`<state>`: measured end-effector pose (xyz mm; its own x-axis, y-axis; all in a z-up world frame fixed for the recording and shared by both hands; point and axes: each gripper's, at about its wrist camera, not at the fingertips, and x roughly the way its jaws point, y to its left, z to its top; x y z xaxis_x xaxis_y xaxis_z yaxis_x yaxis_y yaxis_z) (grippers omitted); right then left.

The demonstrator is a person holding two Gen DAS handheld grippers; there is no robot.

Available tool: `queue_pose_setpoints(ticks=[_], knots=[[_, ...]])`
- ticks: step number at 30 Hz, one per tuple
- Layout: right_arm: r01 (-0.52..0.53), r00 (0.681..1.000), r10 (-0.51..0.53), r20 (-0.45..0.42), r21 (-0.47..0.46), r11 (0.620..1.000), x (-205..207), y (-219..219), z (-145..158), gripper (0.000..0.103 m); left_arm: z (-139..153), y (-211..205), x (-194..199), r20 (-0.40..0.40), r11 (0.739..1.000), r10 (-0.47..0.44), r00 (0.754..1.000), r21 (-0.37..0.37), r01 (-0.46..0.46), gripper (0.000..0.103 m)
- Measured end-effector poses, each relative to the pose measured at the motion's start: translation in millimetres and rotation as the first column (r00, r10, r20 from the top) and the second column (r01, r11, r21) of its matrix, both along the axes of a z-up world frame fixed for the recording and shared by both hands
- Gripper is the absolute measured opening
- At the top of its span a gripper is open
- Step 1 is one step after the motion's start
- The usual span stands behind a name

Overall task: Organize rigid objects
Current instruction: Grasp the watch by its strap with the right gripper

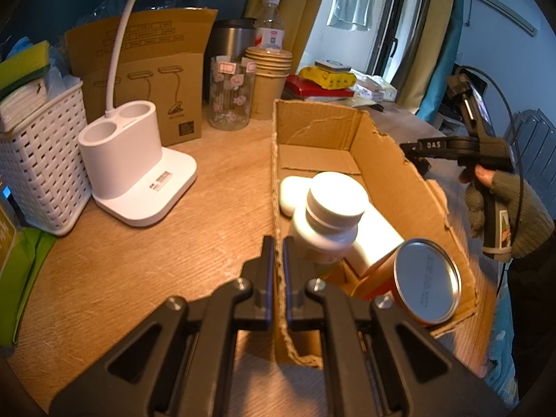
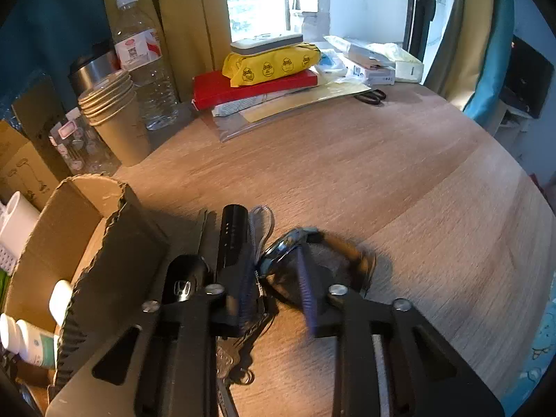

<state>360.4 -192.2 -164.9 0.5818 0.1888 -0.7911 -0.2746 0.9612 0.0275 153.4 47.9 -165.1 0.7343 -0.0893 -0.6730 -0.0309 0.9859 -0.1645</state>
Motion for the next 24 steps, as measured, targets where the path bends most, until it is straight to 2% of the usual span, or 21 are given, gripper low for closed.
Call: queue_pose_setpoints(ticks=[8,20,24], knots=[[-0.008,1.000,0.008,-0.001,-0.010,1.000,-13,-10,0,0.016,0,1,0,0.000,1.000,0.000,1.000,0.000,0.000,0.004],[0.009,1.000,-0.009,-0.013,-0.025,1.000,7,-5,-6,0.021,0,1,0,0.000,1.000,0.000,1.000,-0.001,0.000,0.004],[0.002,1.000,-0.002,0.008,-0.019,1.000,1,-5,-4,0.016,0,2,0,0.000,1.000,0.000,1.000,-0.001,0.000,0.004]])
